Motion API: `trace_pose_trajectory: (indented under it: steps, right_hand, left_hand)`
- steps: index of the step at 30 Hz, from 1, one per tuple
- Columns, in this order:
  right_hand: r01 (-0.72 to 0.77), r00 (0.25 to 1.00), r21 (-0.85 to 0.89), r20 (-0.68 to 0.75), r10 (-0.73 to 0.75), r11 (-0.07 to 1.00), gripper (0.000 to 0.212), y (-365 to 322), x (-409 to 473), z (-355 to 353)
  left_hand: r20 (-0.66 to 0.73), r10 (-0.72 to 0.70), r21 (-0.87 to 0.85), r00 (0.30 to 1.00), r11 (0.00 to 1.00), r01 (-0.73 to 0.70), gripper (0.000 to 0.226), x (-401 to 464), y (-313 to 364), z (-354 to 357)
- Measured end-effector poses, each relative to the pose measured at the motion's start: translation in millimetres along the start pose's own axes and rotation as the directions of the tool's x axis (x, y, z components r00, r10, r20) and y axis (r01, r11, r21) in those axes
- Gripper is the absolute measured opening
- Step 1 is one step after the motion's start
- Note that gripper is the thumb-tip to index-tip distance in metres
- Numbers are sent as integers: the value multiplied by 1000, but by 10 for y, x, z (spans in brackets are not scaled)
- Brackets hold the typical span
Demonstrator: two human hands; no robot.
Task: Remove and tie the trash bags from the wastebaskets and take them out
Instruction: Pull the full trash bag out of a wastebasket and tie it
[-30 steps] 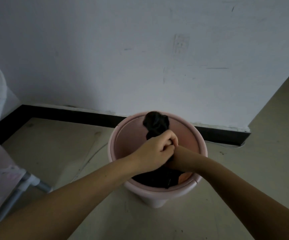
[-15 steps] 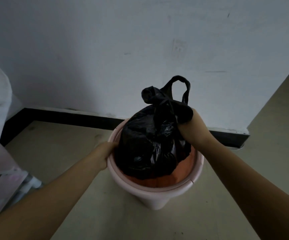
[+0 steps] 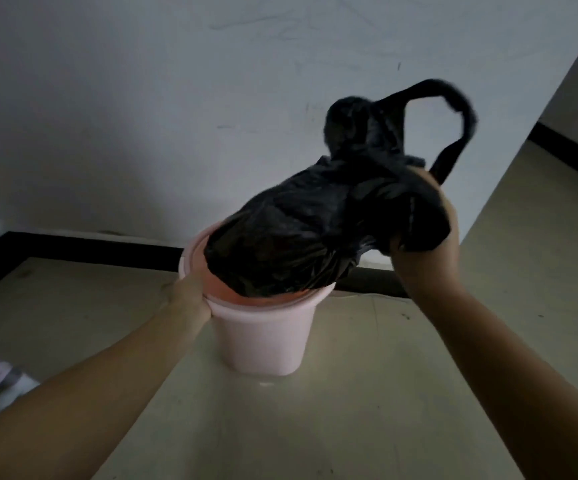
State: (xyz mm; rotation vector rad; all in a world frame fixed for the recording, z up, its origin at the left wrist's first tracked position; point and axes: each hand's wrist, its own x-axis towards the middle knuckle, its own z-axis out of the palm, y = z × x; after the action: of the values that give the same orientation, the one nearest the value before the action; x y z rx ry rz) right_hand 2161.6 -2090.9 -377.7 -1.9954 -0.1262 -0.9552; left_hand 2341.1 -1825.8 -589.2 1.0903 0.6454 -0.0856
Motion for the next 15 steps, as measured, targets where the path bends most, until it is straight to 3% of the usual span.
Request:
trace_pose_trajectory:
  steps: [2, 5, 7, 9, 13, 15]
  right_hand:
    - [-85, 995, -28, -58, 83, 996, 47, 3, 50, -142]
    - [-79, 993, 5, -82, 80, 997, 41, -26, -18, -216]
    - [-81, 997, 34, -2, 81, 996, 31, 38, -123, -189]
    - [-188, 974, -28, 128, 190, 982, 28, 199, -292, -114]
    - [-446, 796, -203, 357, 489, 872, 30, 617, -784, 130]
    - [-517, 680, -328, 403, 612, 791, 26, 822, -1010, 215]
  left_hand:
    - [-77, -72, -33, 994, 997, 69, 59, 149, -23, 43]
    - [-168, 63, 2, 984, 998, -63, 50, -300, 146, 138]
    - [-212, 97, 21, 972, 995, -95, 47, -278, 167, 98]
    - [-160, 73, -3, 984, 997, -75, 51, -148, 143, 22]
    - [-210, 125, -32, 970, 990, -135, 65, 149, -85, -70]
    - [-159, 106, 20, 982, 994, -104, 75, -429, -87, 35]
